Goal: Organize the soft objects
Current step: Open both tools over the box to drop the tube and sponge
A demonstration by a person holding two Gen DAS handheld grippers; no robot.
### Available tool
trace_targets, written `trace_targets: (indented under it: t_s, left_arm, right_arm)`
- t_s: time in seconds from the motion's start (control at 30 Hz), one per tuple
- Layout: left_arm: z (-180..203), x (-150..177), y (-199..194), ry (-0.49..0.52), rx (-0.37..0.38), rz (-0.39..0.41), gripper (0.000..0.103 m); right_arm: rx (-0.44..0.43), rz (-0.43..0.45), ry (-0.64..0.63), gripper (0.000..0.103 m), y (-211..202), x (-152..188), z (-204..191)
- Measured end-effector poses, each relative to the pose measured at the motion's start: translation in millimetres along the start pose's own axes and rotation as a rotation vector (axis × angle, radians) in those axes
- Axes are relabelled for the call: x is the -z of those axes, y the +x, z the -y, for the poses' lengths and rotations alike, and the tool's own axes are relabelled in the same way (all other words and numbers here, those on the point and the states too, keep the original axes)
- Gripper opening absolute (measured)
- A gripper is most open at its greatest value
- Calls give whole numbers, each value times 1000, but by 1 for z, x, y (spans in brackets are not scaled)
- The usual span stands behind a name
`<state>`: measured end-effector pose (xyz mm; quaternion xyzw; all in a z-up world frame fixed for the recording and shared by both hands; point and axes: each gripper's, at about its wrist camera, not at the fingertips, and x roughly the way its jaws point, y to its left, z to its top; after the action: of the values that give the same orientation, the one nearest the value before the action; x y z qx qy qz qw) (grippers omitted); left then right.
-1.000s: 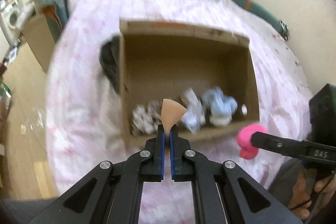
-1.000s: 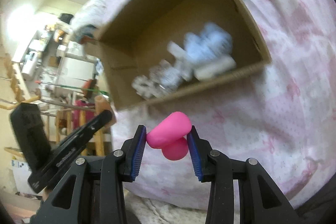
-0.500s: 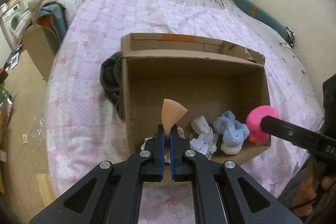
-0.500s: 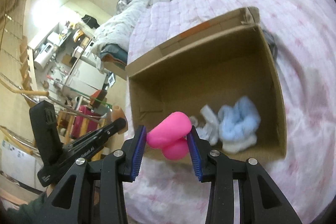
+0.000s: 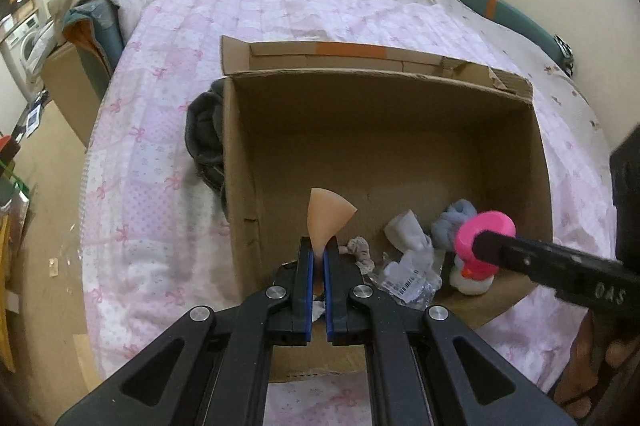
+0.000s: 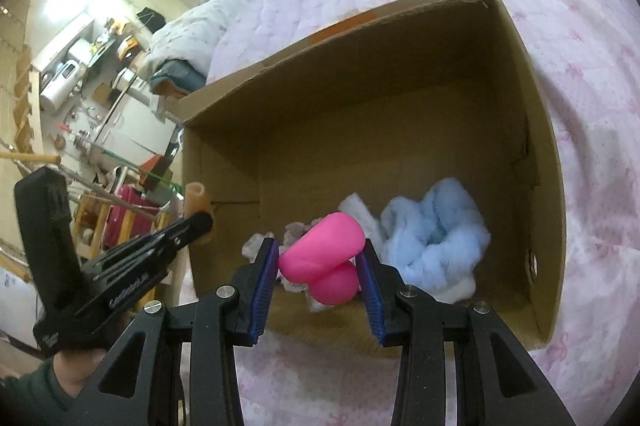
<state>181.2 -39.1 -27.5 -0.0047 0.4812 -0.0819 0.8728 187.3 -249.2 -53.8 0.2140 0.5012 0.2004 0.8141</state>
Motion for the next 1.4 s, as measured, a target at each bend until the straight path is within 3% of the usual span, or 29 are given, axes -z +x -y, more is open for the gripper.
trace_targets:
  t_s: [0.53, 0.67, 0.8, 0.97, 1.0, 1.1, 1.4]
  left_arm:
    - [6, 4, 12, -13, 33, -46, 6]
    - [8, 3, 8, -6, 17, -26, 24]
    - [12, 3, 4, 2, 12, -12, 57]
    - [16, 1, -3, 24, 7, 26, 62]
    - [16, 1, -4, 21, 5, 30, 62]
    - [12, 0, -7, 5, -8, 39, 62]
    - [-2, -3, -25, -61, -14, 92, 62]
  right_arm:
    - [34, -27, 16, 42, 5, -5, 4]
    - [27, -22, 17, 42, 5, -8, 2]
    - [30, -3, 21, 42, 2, -8, 3]
    - [22, 19, 30, 43, -4, -8, 4]
    - [17, 20, 32, 45, -5, -9, 5]
    - [13, 42, 42, 72, -9, -10, 5]
    - [35, 66, 31, 75, -22, -11, 2]
